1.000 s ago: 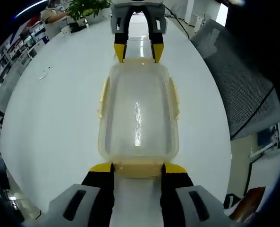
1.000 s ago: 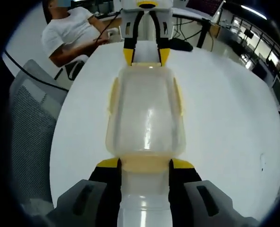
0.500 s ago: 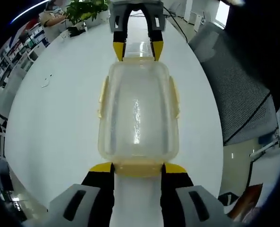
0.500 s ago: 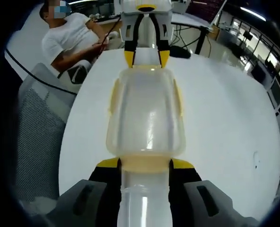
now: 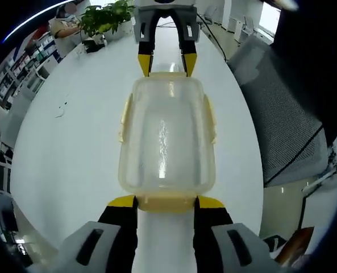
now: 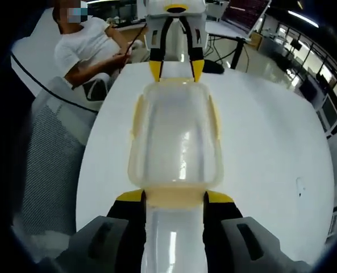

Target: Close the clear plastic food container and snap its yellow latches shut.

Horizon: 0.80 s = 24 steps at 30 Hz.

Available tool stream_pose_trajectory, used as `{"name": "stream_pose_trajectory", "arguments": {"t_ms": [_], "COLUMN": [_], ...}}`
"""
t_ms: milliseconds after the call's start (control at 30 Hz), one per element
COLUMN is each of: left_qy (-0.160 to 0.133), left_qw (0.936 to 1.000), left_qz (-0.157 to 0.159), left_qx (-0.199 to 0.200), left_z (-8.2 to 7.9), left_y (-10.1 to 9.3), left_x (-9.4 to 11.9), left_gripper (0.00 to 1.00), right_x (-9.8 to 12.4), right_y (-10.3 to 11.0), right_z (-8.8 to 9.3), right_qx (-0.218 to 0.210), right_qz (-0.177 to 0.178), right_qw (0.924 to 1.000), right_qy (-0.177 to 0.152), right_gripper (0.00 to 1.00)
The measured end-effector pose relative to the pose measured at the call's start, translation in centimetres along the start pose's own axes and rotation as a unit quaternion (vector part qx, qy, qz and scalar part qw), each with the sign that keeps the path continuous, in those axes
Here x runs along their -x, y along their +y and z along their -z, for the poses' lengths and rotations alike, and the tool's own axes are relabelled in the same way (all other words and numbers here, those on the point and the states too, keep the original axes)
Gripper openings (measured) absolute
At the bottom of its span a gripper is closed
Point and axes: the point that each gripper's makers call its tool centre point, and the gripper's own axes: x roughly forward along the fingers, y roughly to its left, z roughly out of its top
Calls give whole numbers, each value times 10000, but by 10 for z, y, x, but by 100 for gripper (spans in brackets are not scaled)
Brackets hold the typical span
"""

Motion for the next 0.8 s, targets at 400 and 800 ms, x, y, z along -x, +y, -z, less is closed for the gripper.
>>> {"name": "stream_pose_trajectory", "arguments": {"t_ms": [400, 800], "left_qy": [-89, -193], "left_qw": [9999, 9996], "left_qz": [-38, -137], "left_qx": [-74, -140], "left_z": [-37, -72], "left_y": [6, 10], "left_x": [-5, -13], "left_gripper": [32, 32], "right_x": [24, 43], "right_y": [-3, -8], "right_z": [25, 55], "right_qx": [-26, 18], "right_qz": [65, 134], "right_qw": [9999, 9997], "right_qy": [78, 184], "right_gripper": [35, 35]}}
